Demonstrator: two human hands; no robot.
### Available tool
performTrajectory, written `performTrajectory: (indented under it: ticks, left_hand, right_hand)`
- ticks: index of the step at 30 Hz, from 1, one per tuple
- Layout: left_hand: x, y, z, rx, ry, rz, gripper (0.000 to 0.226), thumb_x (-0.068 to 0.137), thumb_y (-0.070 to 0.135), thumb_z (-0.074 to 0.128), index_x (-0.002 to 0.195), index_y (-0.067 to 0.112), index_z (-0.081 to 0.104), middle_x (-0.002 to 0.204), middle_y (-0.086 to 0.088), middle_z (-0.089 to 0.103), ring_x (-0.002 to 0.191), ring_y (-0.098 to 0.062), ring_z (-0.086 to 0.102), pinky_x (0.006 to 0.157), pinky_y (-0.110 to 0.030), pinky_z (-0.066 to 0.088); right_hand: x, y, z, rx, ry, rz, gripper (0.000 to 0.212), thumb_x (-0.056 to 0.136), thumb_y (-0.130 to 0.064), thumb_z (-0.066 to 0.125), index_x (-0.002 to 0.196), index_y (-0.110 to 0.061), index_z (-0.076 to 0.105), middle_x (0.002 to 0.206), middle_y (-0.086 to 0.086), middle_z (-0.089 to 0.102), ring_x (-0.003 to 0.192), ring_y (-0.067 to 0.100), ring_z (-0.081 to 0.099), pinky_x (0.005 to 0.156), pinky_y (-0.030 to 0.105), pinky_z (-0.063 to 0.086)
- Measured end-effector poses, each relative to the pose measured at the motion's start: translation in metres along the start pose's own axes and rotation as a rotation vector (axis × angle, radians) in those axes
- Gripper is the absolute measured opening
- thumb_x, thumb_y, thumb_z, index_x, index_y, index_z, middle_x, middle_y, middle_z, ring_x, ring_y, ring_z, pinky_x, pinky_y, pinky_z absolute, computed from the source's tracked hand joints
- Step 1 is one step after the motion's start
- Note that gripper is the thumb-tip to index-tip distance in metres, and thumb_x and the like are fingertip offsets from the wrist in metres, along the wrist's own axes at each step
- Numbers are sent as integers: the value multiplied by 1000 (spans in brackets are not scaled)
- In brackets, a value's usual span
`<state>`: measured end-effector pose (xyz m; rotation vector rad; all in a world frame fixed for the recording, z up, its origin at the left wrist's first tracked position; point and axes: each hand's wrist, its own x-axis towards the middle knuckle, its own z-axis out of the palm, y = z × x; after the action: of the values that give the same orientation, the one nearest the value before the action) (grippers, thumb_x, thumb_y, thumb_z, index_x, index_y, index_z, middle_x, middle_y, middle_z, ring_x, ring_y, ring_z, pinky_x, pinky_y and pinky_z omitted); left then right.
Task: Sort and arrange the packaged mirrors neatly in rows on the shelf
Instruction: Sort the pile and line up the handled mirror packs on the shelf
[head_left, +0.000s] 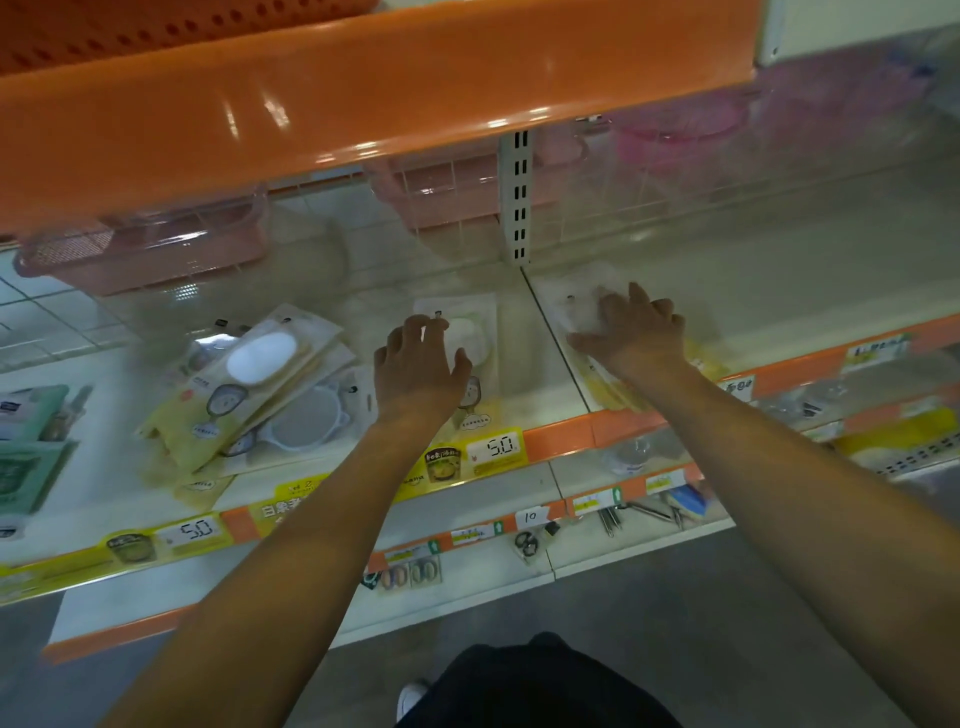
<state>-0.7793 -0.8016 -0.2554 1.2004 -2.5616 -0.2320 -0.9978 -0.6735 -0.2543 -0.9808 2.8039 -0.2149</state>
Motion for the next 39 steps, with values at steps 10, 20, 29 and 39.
performTrajectory:
  ticks: [10,20,29,39]
  left_hand:
    - [-8,-26,-9,74,-31,-66,45,93,40,48,133,19,47,139,-3,44,126,-27,42,99,-41,35]
    - [-25,-81,-37,37,56,-136,45,91,40,50,131,19,49,136,-4,47,122,-29,46,99,-40,36]
    - [-31,-112,-46,45,32,-115,46,92,39,50,132,17,47,137,-6,46,125,-31,43,98,-41,37]
    - [-26,-118,-42,3,9,-60,45,92,39,50,132,18,48,137,-5,45,124,-29,44,99,-41,37]
  right_hand:
    - [-9,-27,-2,62,119,-99,78,80,-75,46,143,-30,35,160,7,17,146,40,8,115,60,1]
    - [-47,-129,15,153,90,-281,66,87,-58,54,142,-26,37,154,6,27,141,35,22,114,48,23]
    - [-70,-169,36,136,-17,-230,65,86,-55,53,141,-25,37,152,7,28,136,37,28,108,46,27]
    - [-65,-193,51,44,-82,-48,77,83,-70,47,141,-23,31,156,18,17,133,44,30,102,49,32]
